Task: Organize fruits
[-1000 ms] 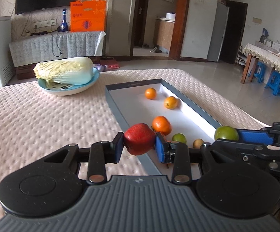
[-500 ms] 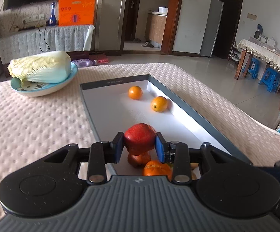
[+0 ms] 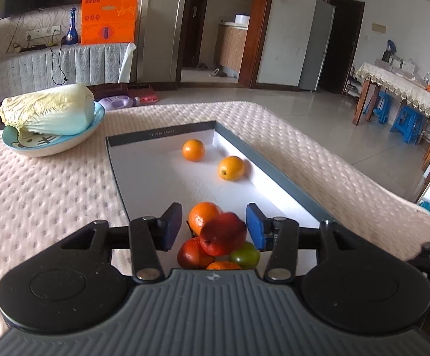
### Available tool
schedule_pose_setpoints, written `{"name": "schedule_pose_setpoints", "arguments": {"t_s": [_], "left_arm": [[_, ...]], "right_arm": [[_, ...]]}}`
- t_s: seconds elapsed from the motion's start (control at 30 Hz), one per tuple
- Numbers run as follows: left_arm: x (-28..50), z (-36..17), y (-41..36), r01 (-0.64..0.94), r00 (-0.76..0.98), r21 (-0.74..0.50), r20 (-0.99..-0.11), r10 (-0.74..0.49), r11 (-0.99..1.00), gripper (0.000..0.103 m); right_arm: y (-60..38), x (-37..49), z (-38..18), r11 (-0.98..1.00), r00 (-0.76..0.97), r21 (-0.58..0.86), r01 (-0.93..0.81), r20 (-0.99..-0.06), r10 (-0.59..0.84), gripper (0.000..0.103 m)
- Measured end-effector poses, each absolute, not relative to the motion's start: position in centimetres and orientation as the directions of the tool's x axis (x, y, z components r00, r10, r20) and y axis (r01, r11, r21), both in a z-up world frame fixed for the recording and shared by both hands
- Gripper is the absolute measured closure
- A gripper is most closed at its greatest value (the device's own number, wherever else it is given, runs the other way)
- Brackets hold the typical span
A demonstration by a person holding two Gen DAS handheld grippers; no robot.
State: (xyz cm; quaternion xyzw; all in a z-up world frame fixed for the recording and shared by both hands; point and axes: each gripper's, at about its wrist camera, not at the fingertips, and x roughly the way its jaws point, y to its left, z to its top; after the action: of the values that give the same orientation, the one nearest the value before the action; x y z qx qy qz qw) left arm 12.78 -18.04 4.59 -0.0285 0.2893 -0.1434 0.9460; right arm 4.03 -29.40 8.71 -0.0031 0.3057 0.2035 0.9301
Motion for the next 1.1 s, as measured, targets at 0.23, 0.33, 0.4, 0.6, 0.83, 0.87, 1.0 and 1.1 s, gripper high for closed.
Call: {"name": "schedule_pose_setpoints", "arguments": {"t_s": [0.23,0.33,0.4,0.6,0.83,0.87,1.0,1.1], "left_arm": [[10.7,6.0,-16.4,0.240,0.815,-0.139,-0.508,-0.278,0.961,0.049],[9.8,6.4,-15.3,0.212,0.824,-0.143,-0.506,-0.255,0.967,0.049],[9.2,6.6,-14.8,0.197,0.825,-0.142,-0.510,-0.242,0.970,0.049],[6.3,7.4,-13.9,0.171,0.832,-0.132,-0.511,-0.215,0.976,0.041],[2.7,8.2,-13.3,0.160,0.846,-0.072,-0.505,-0.174,0.985,0.029],[2.2,8.2,-13.3,0.157,0.845,-0.064,-0.508,-0.168,0.986,0.028],[0.3,7.9,-13.4,0.134,0.837,-0.064,-0.527,-0.147,0.989,0.023],[-1.2,7.9,-13.6,0.138,0.842,-0.059,-0.519,-0.148,0.989,0.017]], "right_arm": [[-29.9,6.1,8.5,0.933,0.756,0.119,-0.339,-0.555,0.346,0.074],[-29.3,6.7,8.2,0.935,0.759,0.113,-0.337,-0.555,0.341,0.074],[-28.8,7.0,8.0,0.936,0.762,0.102,-0.336,-0.555,0.334,0.074],[-27.8,8.3,7.5,0.940,0.758,0.105,-0.326,-0.564,0.326,0.074],[-27.2,8.8,6.8,0.953,0.756,0.077,-0.292,-0.592,0.279,0.072],[-27.4,8.9,6.7,0.958,0.760,0.076,-0.277,-0.592,0.267,0.066],[-28.5,8.5,7.1,0.960,0.776,0.113,-0.256,-0.569,0.273,0.064],[-29.0,7.8,7.6,0.957,0.786,0.135,-0.258,-0.547,0.289,0.064]]}}
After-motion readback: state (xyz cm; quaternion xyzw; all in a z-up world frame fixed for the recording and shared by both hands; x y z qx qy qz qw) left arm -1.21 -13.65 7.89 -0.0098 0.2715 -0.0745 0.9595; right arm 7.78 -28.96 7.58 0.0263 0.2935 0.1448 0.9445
